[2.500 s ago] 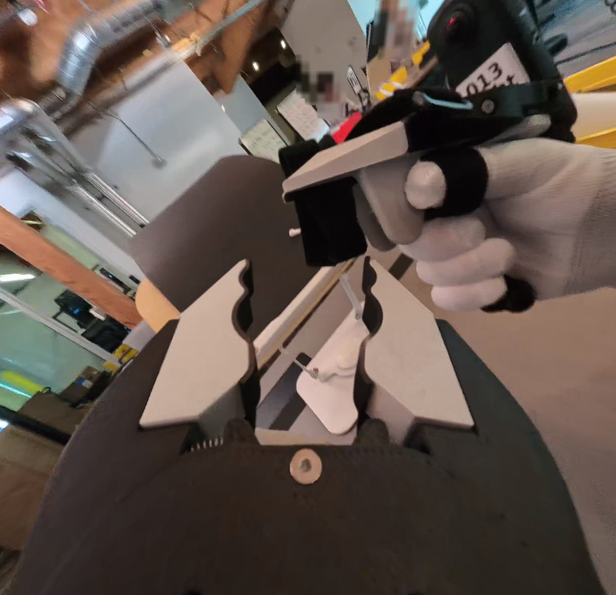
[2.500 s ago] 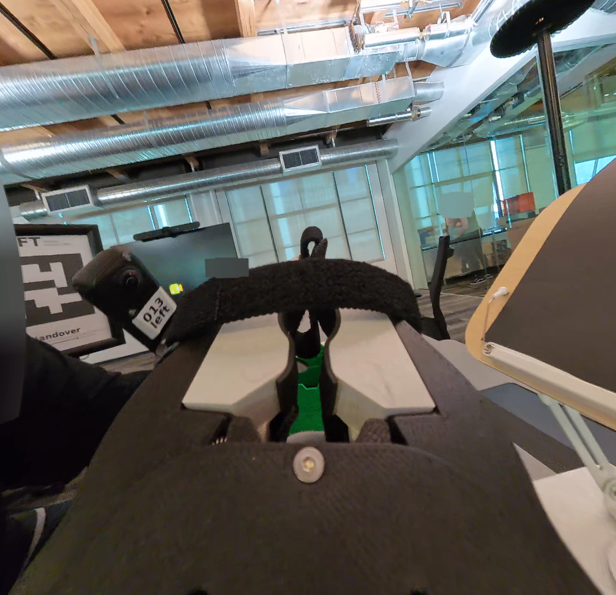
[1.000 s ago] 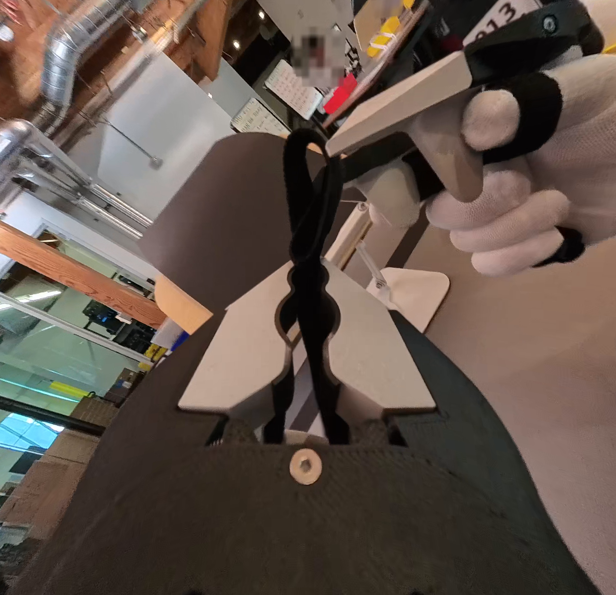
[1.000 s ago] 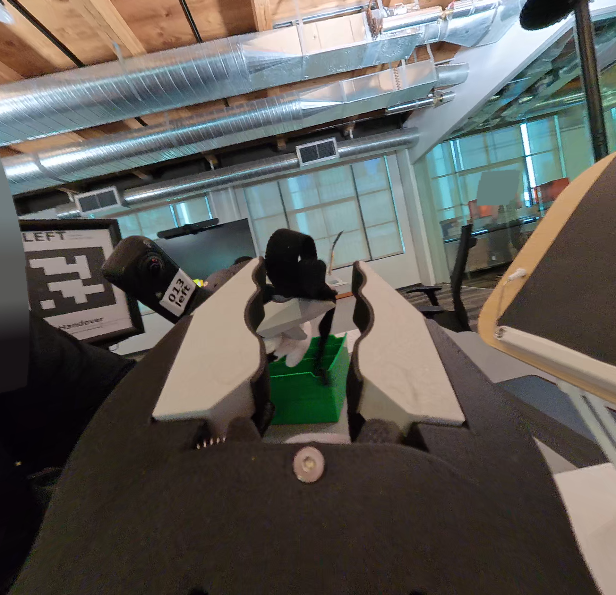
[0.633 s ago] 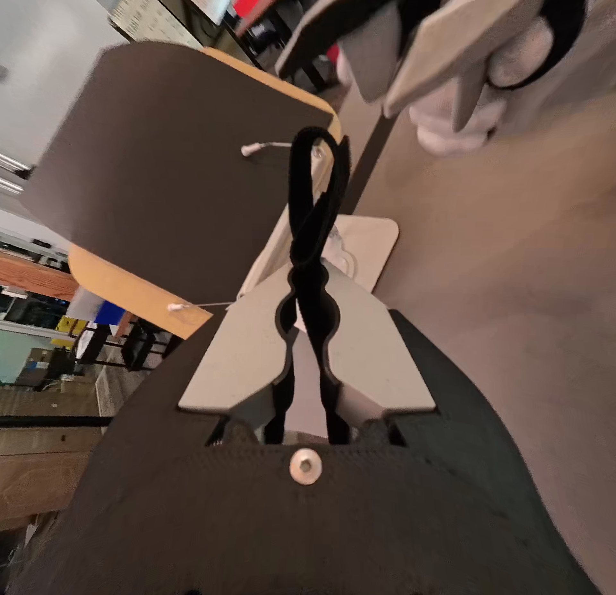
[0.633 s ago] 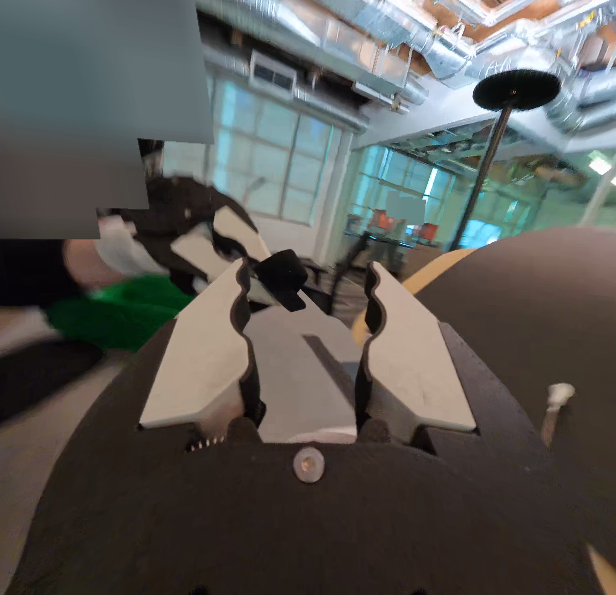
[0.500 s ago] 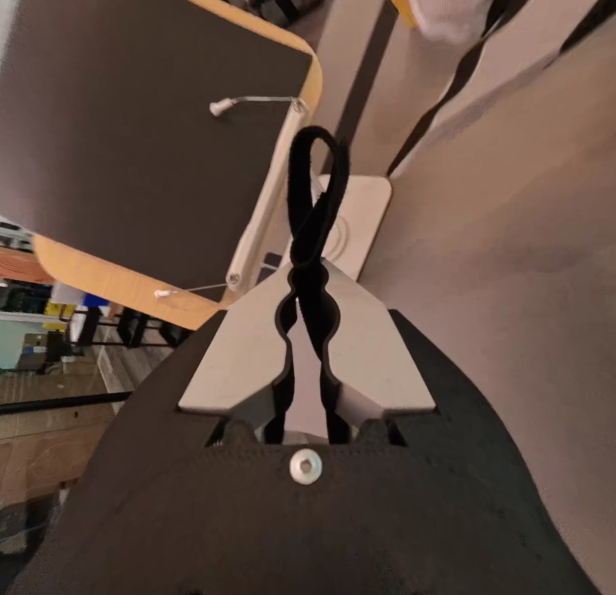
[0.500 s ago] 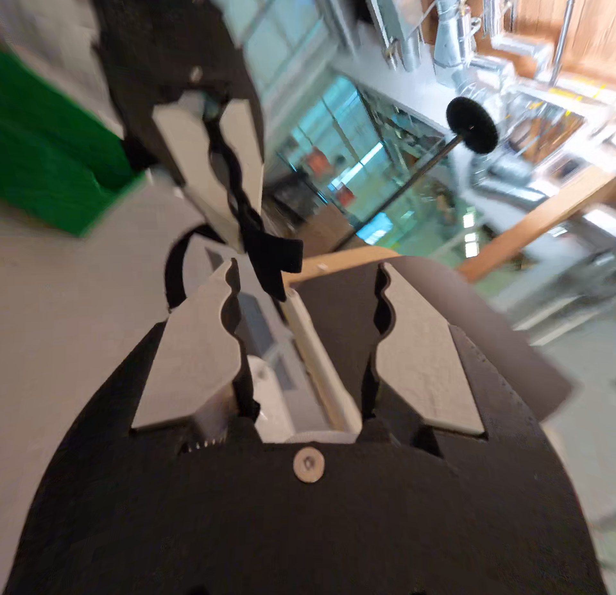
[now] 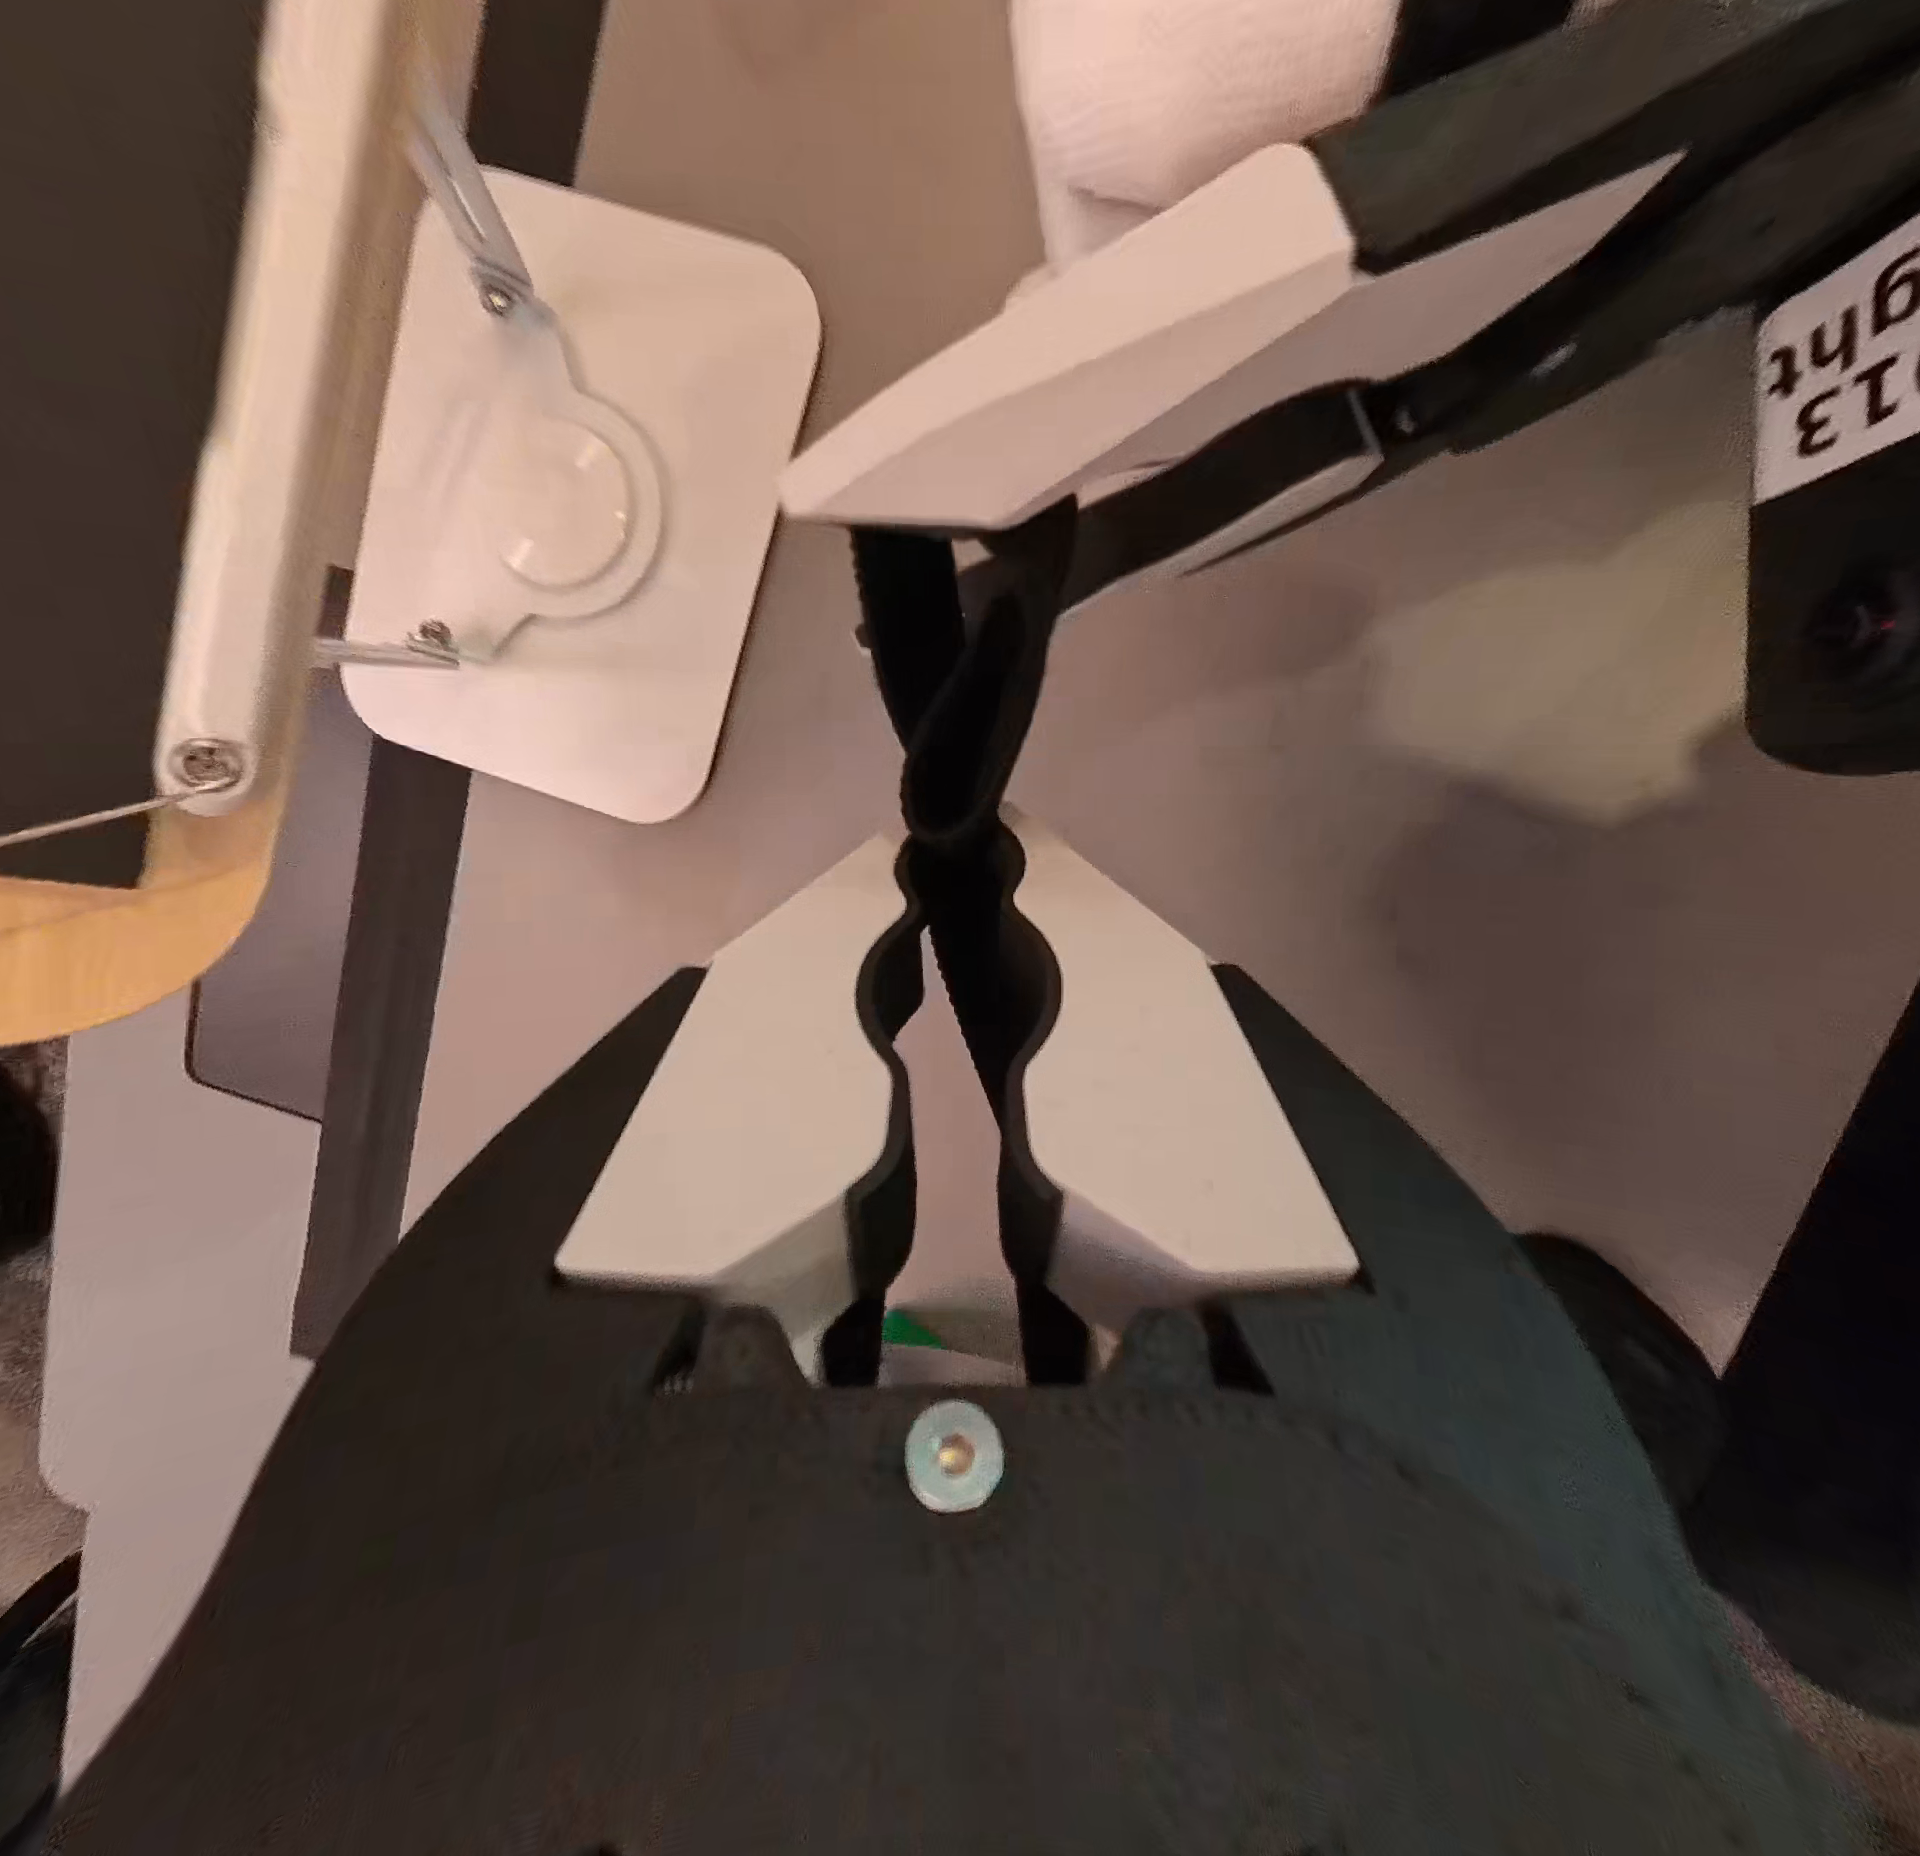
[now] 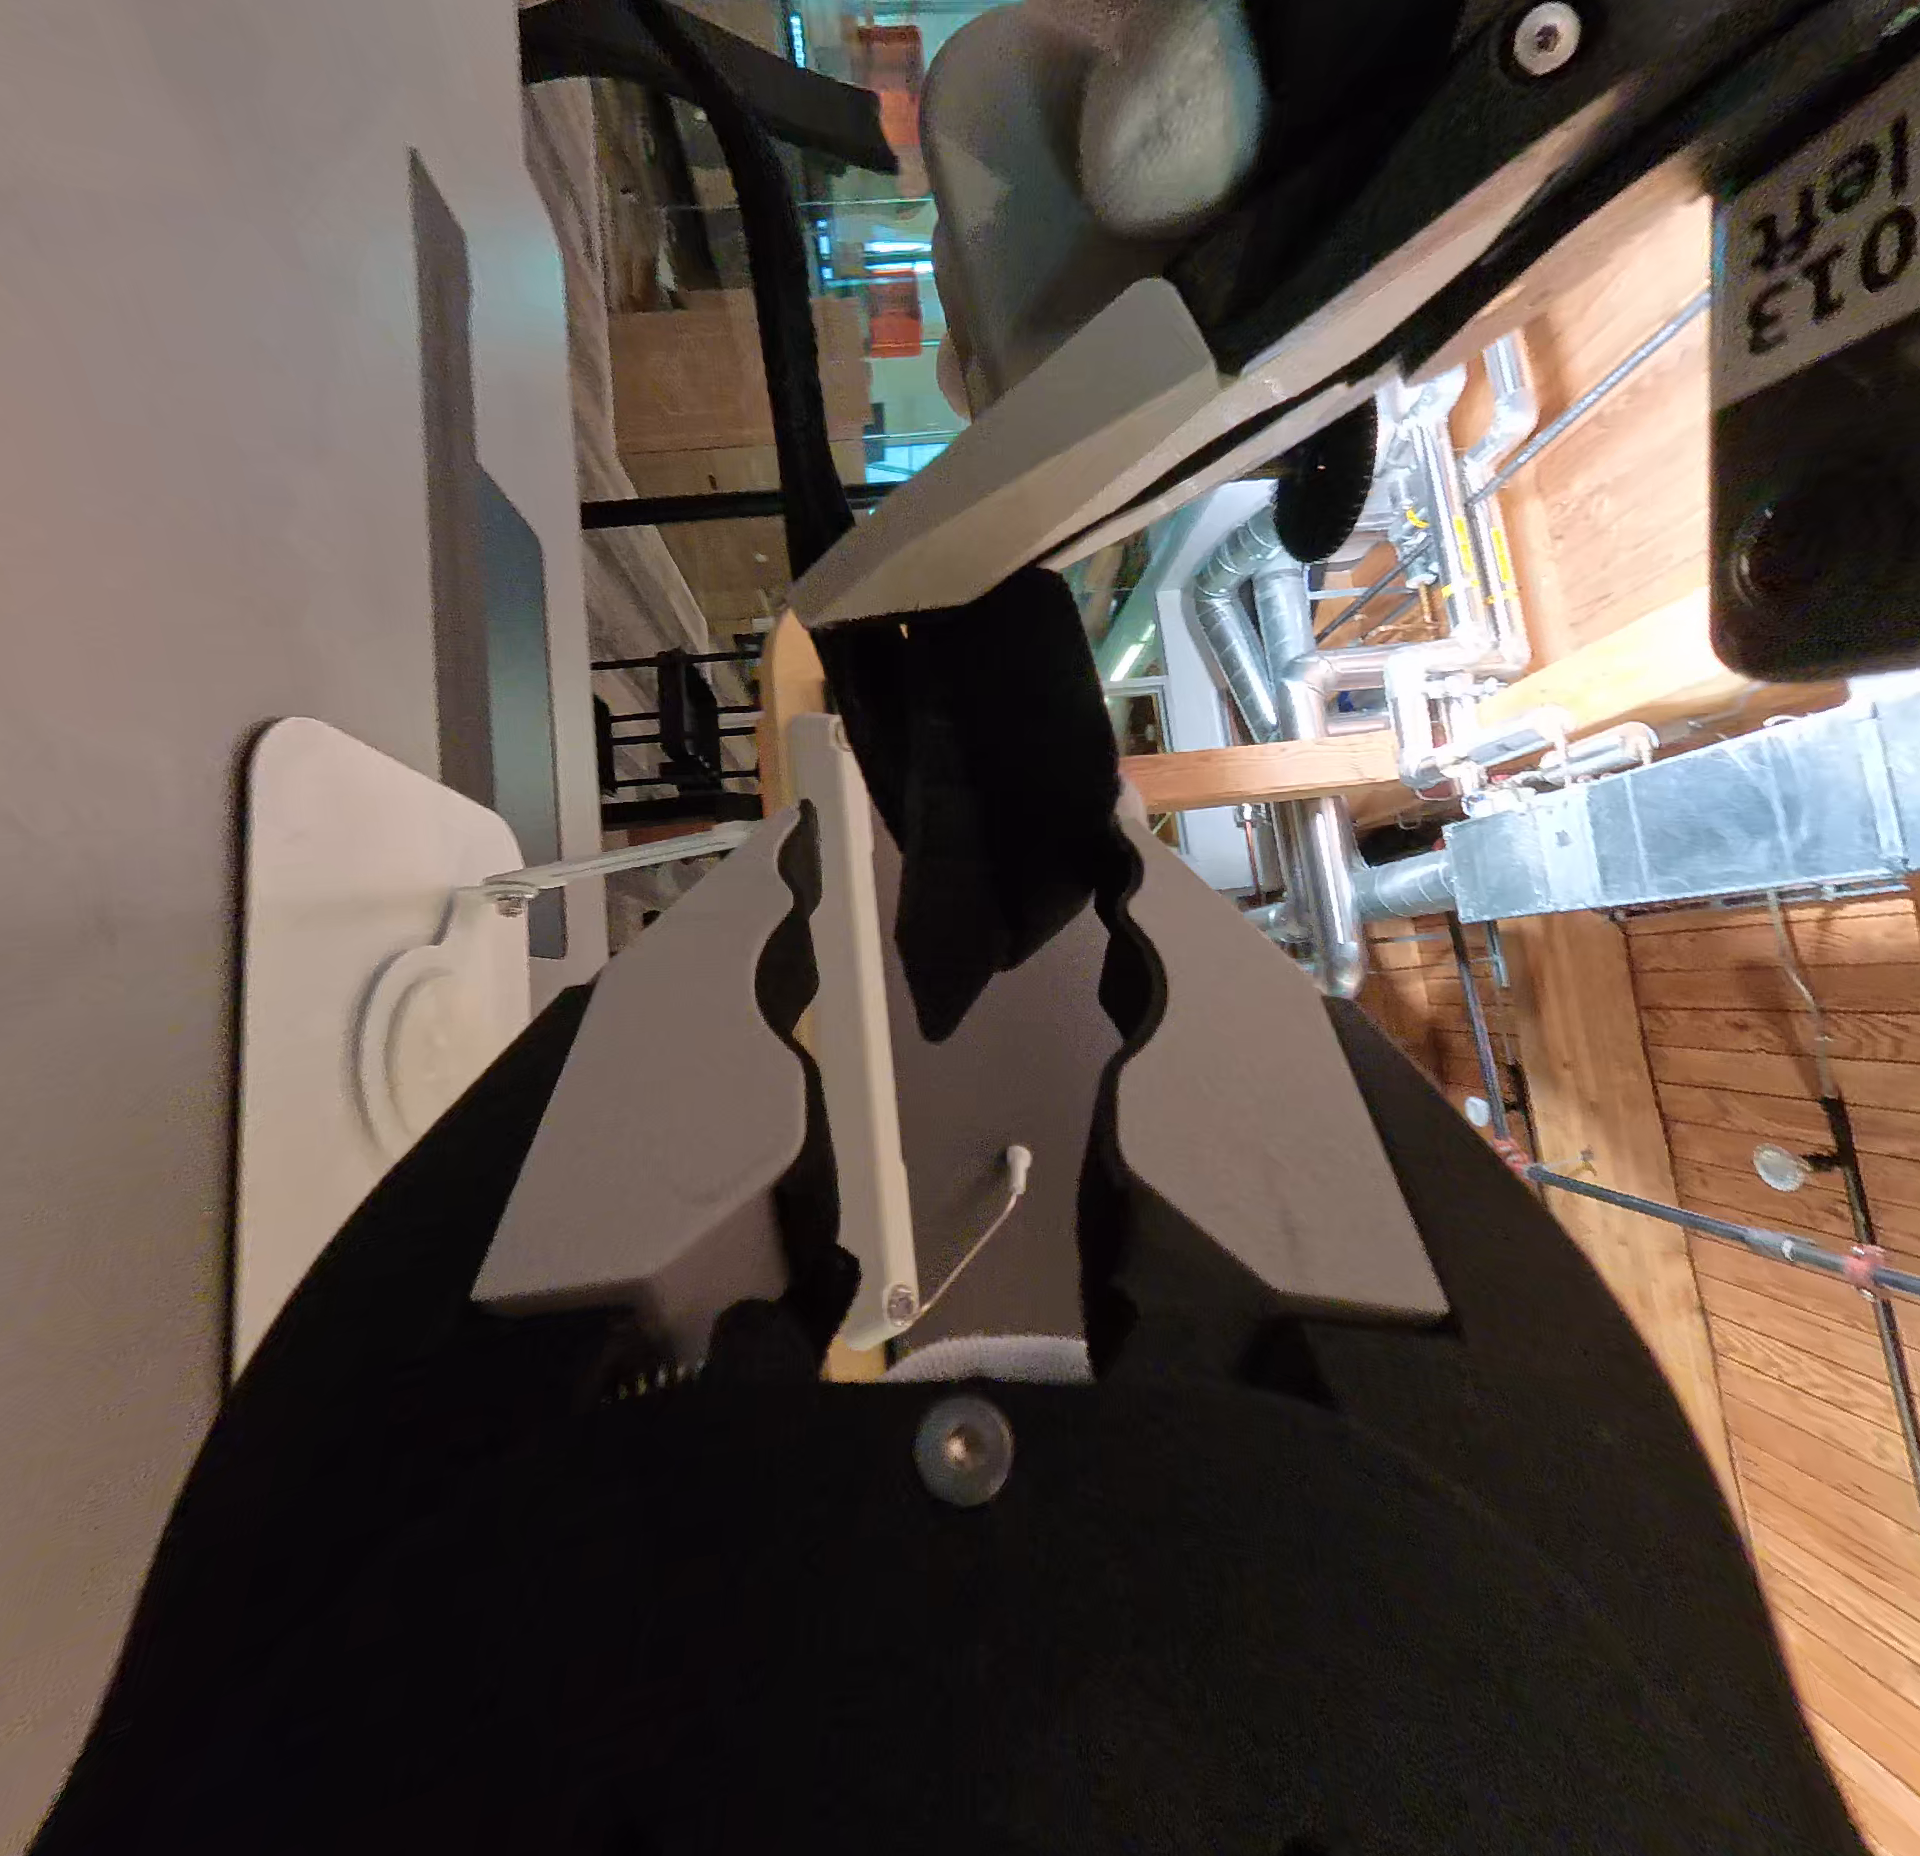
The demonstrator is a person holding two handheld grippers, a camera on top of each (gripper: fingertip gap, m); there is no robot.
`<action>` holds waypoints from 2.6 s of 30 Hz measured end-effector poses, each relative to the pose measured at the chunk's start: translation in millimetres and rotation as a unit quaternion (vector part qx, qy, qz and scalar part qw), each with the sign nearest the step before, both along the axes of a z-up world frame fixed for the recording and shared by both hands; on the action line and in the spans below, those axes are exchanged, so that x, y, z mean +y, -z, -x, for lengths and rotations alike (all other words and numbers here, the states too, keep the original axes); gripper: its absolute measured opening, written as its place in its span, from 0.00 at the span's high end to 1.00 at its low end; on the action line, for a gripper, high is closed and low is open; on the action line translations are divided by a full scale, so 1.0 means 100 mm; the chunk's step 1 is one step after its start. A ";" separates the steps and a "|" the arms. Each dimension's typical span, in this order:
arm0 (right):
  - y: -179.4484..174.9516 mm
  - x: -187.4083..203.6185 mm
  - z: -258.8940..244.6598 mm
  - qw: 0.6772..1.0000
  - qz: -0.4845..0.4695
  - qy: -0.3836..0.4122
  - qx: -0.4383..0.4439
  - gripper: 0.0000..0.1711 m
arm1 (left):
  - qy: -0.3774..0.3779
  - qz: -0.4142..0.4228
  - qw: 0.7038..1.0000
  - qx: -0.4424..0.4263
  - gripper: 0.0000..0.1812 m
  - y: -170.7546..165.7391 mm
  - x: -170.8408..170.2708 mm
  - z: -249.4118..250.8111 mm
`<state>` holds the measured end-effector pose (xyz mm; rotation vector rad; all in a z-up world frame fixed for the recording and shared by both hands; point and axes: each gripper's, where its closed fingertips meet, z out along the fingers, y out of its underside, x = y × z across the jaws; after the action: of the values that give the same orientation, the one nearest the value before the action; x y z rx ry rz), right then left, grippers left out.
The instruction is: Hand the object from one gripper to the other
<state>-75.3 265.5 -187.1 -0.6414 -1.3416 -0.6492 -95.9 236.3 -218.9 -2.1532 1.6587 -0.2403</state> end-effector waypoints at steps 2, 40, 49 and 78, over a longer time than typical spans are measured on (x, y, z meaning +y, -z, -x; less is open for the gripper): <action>0.10 0.00 0.03 1.000 0.017 -0.005 -0.011 0.80 | 0.000 0.003 1.000 0.024 0.97 0.10 -0.01 0.02; -0.13 0.06 -0.11 0.839 0.413 -0.174 0.307 1.00 | -0.050 -0.102 0.983 -0.142 0.70 0.57 -0.19 0.42; -0.32 -0.09 -0.10 0.792 0.453 -0.228 0.339 1.00 | 0.098 -0.002 0.939 -0.329 0.80 0.60 -0.66 -0.35; 0.14 -0.09 0.11 0.768 0.532 -0.220 0.281 1.00 | 0.017 -0.271 0.843 -0.464 1.00 -0.69 -0.54 -0.25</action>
<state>-85.9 256.0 -200.6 -1.2388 -1.1183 0.7575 -70.6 182.5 -149.7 -1.2358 1.0043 -0.6204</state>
